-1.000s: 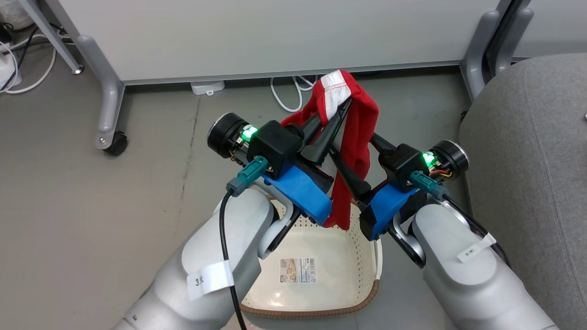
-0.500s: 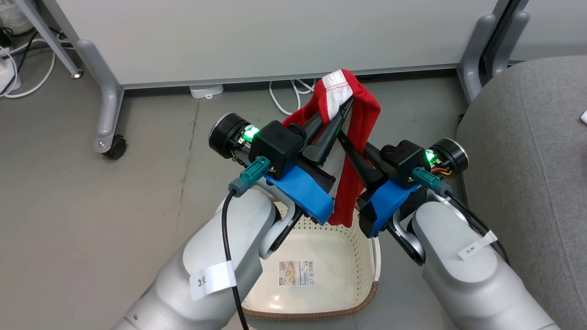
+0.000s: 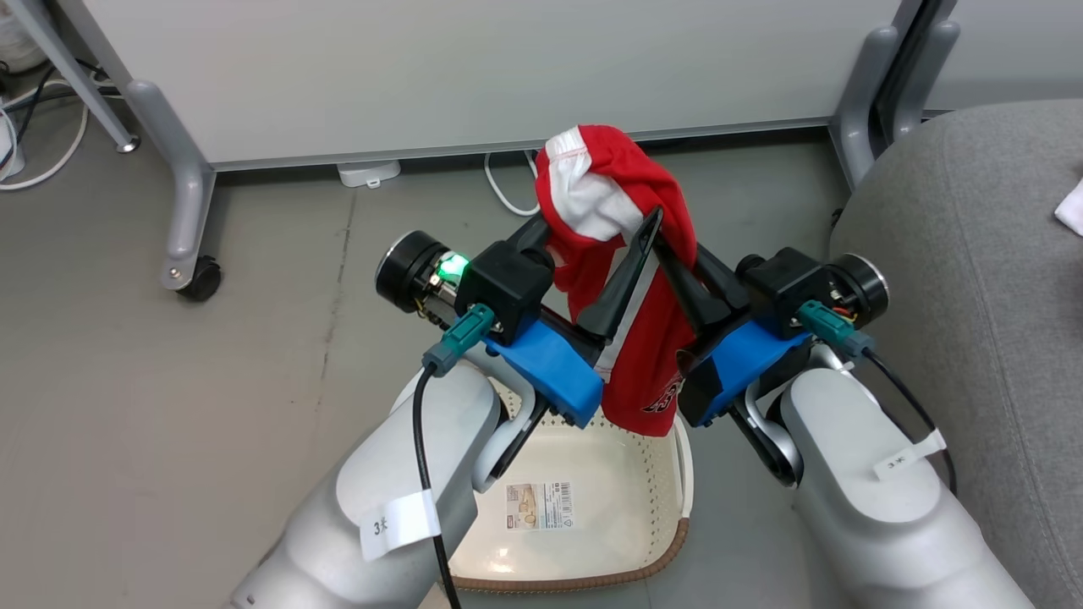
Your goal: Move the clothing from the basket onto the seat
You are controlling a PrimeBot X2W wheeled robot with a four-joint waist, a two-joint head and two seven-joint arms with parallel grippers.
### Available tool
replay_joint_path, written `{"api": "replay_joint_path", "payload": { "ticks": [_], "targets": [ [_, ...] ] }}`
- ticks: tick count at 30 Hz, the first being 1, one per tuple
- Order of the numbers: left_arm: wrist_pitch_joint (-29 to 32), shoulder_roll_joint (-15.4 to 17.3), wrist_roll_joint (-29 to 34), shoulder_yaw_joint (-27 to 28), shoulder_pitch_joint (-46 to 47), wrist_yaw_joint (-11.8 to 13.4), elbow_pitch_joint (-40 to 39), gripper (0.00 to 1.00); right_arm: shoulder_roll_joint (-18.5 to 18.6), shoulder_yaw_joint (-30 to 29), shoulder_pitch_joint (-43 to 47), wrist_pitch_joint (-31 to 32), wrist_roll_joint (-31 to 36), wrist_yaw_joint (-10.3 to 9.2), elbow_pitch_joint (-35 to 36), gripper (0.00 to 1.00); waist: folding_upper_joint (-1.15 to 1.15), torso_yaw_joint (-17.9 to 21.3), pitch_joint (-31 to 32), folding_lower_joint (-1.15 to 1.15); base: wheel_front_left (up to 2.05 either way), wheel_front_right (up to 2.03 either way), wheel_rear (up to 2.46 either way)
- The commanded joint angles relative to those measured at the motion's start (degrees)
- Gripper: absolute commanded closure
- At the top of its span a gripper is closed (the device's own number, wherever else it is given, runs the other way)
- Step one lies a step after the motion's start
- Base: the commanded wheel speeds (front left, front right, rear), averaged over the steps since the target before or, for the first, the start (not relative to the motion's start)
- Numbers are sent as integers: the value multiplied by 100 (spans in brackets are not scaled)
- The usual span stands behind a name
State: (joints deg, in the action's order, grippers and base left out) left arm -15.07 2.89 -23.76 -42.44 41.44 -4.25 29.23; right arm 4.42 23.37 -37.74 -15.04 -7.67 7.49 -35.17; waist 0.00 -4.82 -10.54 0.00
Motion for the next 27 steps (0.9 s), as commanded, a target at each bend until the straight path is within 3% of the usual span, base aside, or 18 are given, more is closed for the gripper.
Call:
{"api": "replay_joint_path", "payload": {
  "ticks": [1,11,27],
  "targets": [
    [-15,8,23,38,-87,9,20,0,12,-89,95,-22,-35,1,75,100,0,35,-16,0,0,0,0],
    [-15,72,184,91,-417,-55,-28,0,129,-819,358,-22,8,1,557,100,0,459,-104,0,0,0,0],
    [-15,199,560,171,-757,-138,-322,0,410,-1998,929,-22,75,1,1488,100,0,1623,-327,0,0,0,0]
  ]
}}
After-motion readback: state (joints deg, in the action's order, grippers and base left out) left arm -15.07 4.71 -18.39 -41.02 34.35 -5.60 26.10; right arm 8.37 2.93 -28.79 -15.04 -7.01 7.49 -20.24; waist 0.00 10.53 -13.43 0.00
